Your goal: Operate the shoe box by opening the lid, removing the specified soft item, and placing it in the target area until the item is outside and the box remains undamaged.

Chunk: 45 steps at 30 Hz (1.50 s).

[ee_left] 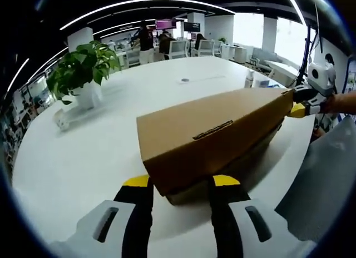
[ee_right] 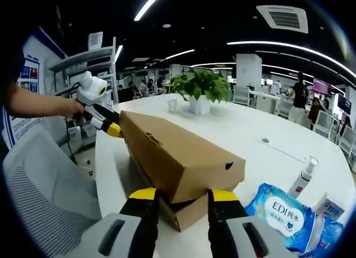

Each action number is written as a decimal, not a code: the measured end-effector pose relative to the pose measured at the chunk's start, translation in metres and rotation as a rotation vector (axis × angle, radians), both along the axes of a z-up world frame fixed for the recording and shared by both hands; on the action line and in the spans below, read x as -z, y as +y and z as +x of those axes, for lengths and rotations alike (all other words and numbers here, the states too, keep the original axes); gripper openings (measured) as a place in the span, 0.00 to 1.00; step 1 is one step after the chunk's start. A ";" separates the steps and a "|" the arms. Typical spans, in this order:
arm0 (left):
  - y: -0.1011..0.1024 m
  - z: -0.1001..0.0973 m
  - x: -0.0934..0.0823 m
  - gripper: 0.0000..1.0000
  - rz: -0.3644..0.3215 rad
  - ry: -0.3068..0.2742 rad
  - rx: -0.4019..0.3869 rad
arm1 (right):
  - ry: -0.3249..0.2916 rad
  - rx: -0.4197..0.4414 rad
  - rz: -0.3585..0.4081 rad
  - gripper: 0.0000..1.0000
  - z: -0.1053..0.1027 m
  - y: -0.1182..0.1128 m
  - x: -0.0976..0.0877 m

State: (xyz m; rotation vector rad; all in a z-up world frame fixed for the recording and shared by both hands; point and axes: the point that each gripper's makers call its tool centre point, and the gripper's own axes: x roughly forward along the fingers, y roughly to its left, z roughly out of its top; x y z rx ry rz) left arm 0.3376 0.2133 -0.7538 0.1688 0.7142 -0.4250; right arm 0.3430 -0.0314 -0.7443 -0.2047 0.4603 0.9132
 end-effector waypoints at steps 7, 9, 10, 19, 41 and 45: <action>0.000 -0.003 0.010 0.41 0.016 0.024 0.005 | 0.007 -0.020 -0.033 0.33 -0.003 0.001 0.010; 0.000 -0.003 0.013 0.41 0.022 0.032 0.007 | 0.005 -0.028 -0.046 0.34 -0.003 0.001 0.012; 0.000 -0.004 0.015 0.41 0.030 0.036 0.011 | 0.003 -0.032 -0.054 0.34 -0.004 0.001 0.014; 0.000 -0.006 0.027 0.43 0.056 0.061 0.022 | -0.018 -0.054 -0.113 0.35 -0.004 0.001 0.026; 0.007 -0.009 0.023 0.39 0.019 0.054 -0.009 | 0.008 -0.044 -0.070 0.36 -0.001 0.004 0.019; 0.003 -0.008 0.027 0.37 0.035 0.064 -0.002 | 0.013 -0.038 -0.074 0.36 -0.001 0.005 0.022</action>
